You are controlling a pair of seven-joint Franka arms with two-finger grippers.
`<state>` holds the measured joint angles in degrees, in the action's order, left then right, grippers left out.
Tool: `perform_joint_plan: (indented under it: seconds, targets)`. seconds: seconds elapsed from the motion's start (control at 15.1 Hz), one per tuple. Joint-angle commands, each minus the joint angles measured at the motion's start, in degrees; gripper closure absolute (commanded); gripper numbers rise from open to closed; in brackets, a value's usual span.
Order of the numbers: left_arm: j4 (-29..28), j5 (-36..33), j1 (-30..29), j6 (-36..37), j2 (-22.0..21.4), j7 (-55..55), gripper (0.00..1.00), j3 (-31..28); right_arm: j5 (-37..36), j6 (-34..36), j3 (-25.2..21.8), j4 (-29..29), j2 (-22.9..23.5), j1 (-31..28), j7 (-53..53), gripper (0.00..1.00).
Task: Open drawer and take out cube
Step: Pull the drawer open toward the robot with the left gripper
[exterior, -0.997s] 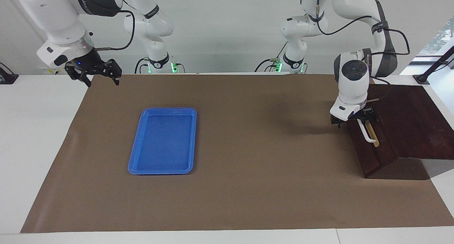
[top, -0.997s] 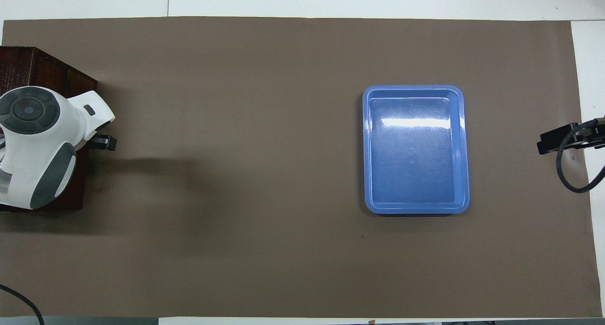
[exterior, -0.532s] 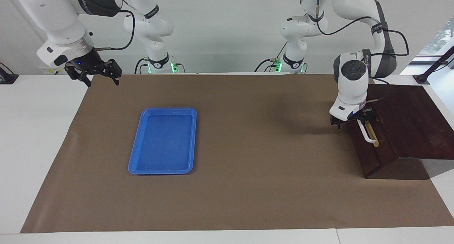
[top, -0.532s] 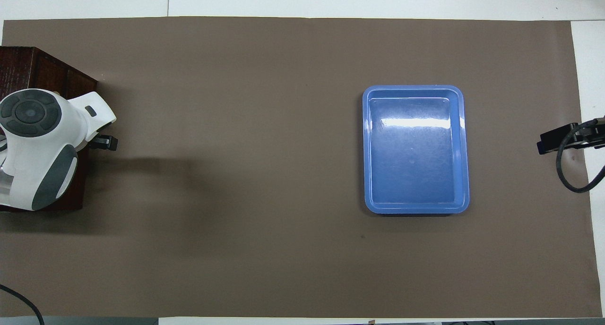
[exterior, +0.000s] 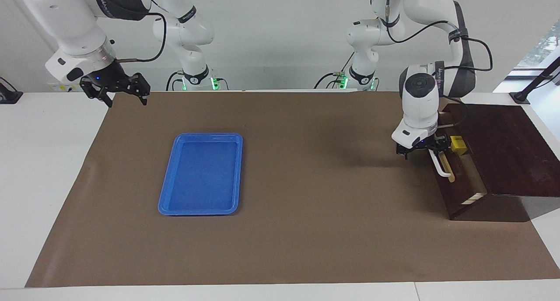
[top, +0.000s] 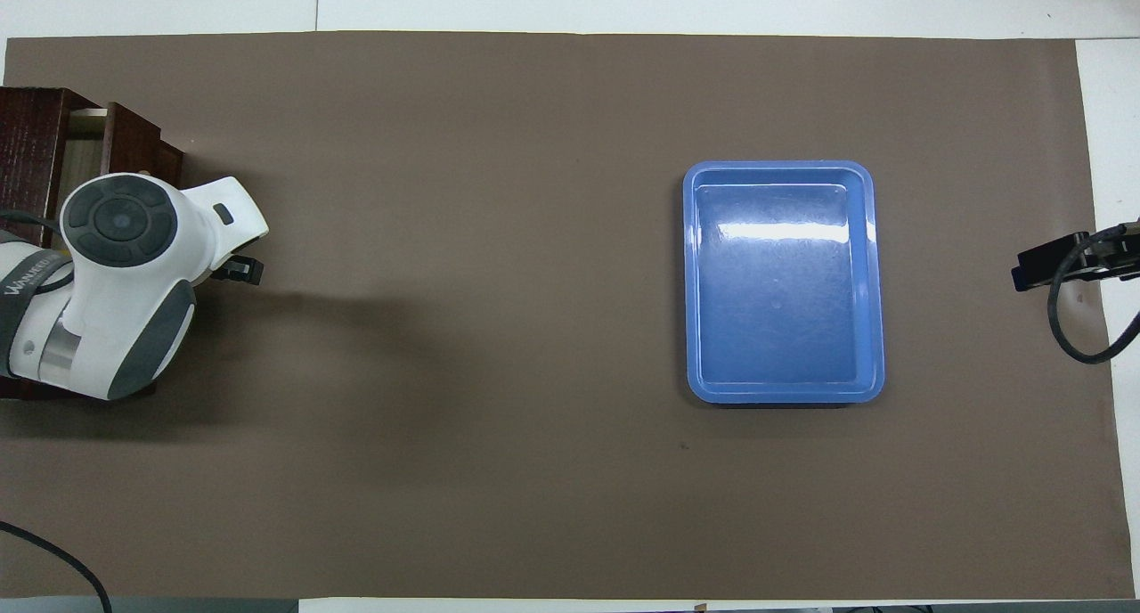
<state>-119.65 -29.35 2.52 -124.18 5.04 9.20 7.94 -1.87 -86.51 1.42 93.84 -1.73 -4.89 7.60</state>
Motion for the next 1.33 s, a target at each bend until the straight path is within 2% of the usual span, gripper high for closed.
perform_joint_plan:
  seconds: [0.0, 0.4, 0.8, 1.06, 1.2, 1.26]
  targets:
    - [-0.2, 3.1, 4.1, -0.5, -0.7, 0.6, 0.0, -0.2, -0.9, 0.7, 0.6, 0.6, -0.9, -0.6, -0.8, 0.0]
    - [2.2, 6.6, 7.9, 2.1, -0.2, 0.6, 0.0, -0.2, -0.9, 0.7, 0.5, 0.6, -0.9, -0.6, -0.8, 0.0]
    - [3.1, 6.8, 8.6, 2.7, 0.0, 1.2, 0.0, -0.2, -0.9, 0.7, 0.5, 0.6, -0.9, -0.6, -0.8, 0.0]
    - [14.5, 14.9, 8.0, 14.1, 1.9, 1.1, 0.0, -0.3, -0.9, 0.7, 0.5, 0.6, -0.9, -0.6, -0.8, 0.0]
    - [17.9, 20.7, 7.6, 16.9, 1.6, 3.2, 0.0, -0.8, -0.9, 0.7, 0.5, 0.6, -0.9, -0.6, -0.8, 0.0]
    - [19.5, 21.2, 7.2, 17.9, 1.6, 6.5, 0.0, -0.8, -0.9, 0.7, 0.5, 0.6, -0.9, -0.6, -0.8, 0.0]
